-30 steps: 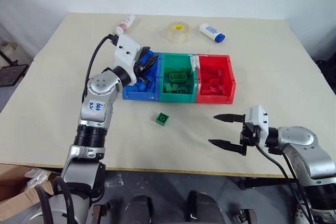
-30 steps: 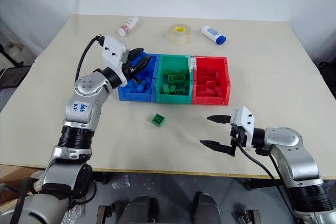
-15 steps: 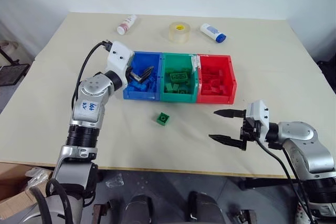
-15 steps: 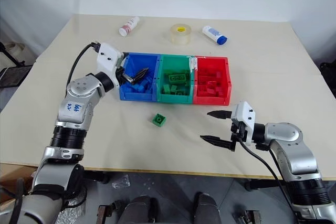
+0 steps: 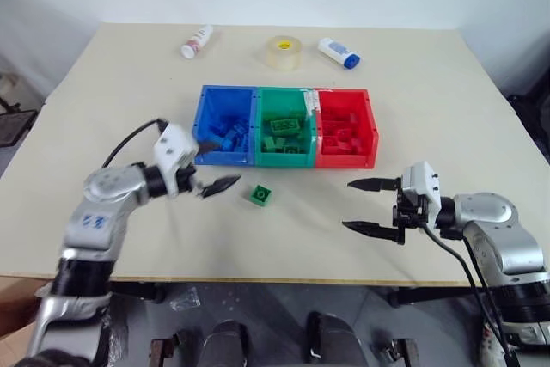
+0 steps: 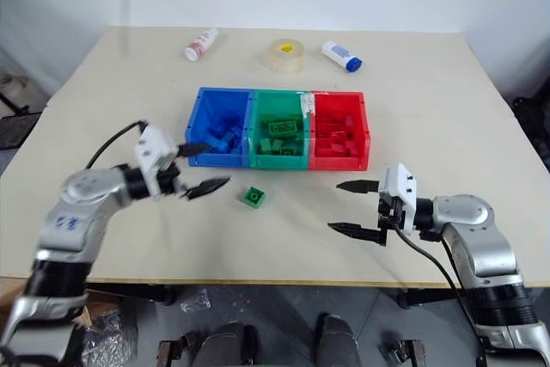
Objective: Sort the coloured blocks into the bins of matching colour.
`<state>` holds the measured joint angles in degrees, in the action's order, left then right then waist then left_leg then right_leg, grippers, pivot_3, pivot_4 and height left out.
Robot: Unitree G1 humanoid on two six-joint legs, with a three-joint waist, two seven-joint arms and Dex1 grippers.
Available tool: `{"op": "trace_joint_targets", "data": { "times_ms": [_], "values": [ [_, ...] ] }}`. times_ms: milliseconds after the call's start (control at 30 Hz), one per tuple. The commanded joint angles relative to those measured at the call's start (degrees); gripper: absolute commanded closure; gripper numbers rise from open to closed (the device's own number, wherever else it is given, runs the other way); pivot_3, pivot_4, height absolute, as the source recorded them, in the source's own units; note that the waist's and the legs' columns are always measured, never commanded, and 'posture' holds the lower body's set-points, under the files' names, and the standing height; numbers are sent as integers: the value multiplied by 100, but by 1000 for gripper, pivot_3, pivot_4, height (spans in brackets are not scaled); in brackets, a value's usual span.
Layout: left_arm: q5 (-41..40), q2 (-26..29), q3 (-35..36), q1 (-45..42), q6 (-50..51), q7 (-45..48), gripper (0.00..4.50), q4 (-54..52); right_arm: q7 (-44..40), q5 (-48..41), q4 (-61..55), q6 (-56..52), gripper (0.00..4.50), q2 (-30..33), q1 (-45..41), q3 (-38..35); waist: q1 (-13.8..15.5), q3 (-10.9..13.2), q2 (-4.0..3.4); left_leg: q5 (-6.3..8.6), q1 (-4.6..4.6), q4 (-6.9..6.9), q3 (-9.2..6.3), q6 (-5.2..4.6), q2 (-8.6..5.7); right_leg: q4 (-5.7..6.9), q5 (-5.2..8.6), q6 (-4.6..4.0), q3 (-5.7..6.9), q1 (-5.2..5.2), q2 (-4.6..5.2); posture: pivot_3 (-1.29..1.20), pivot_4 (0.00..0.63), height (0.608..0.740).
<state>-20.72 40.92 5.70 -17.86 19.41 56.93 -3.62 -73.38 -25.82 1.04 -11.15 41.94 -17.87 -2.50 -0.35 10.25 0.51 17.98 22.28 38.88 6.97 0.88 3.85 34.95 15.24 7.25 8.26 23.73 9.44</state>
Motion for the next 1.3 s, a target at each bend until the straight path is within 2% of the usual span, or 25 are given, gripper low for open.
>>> {"op": "trace_joint_targets", "data": {
  "times_ms": [33,200,300,467,567,733,833,1000,1133,1233,1300],
  "values": [
    [-345,341,483,403,-183,511,14,-128,-167,-17,57,117,0,53,-116,-23,18,1,-1,0,0,1,-1,0,1,2,1,-1,0,0,0,0,150,740],
    [-464,760,978,1471,-536,1094,14,-23,-250,18,207,136,0,68,-237,-26,9,3,-5,8,1,1,2,1,2,-2,1,-1,-1,2,0,0,150,740],
    [-462,796,1003,1555,-591,1150,14,34,-279,36,247,145,0,62,-271,-32,60,3,-6,10,3,6,0,-1,2,-2,1,-1,-1,2,1,0,150,740],
    [-390,653,732,1092,-629,1043,14,84,-293,16,216,150,0,51,-268,-39,49,3,-6,11,3,10,1,-3,2,2,1,-2,-1,1,1,0,150,740],
    [-143,272,206,392,-691,763,14,158,-356,-106,94,181,0,41,-183,-104,54,3,-6,11,3,9,4,-2,2,3,1,-1,-1,0,1,0,150,740],
    [124,-282,-463,-183,-748,596,14,230,-222,-91,-68,169,0,8,-58,-130,12,3,-6,11,3,11,7,-3,-1,2,-1,2,-1,-1,0,0,150,740],
    [421,-673,-848,-552,-1022,503,14,739,-95,-108,-219,154,0,-28,51,-164,22,3,-6,10,2,11,8,-2,0,3,-1,2,-2,0,-1,0,150,740],
    [902,-1101,-1093,-966,-1777,253,14,1762,67,-160,-451,125,0,-60,222,-204,31,3,-6,10,3,16,6,-2,-1,2,-1,3,-2,-1,-1,0,150,740],
    [911,-1315,-1246,-1114,-1972,472,14,2197,84,-269,-625,154,0,-72,396,-247,33,3,-5,11,4,15,7,-3,-1,0,-1,3,-2,-2,-1,0,150,740],
    [883,-1444,-1270,-1230,-2135,577,610,2427,86,-448,-661,166,0,-143,432,-330,33,3,-5,11,4,17,6,-3,-1,0,-2,4,-2,-2,-1,0,150,740],
    [833,-1527,-1251,-1305,-2159,607,1221,2543,19,-574,-662,182,0,-170,459,-360,33,3,-5,11,3,17,6,-3,-1,1,-2,4,-2,-2,-1,0,150,740]
  ]
}}
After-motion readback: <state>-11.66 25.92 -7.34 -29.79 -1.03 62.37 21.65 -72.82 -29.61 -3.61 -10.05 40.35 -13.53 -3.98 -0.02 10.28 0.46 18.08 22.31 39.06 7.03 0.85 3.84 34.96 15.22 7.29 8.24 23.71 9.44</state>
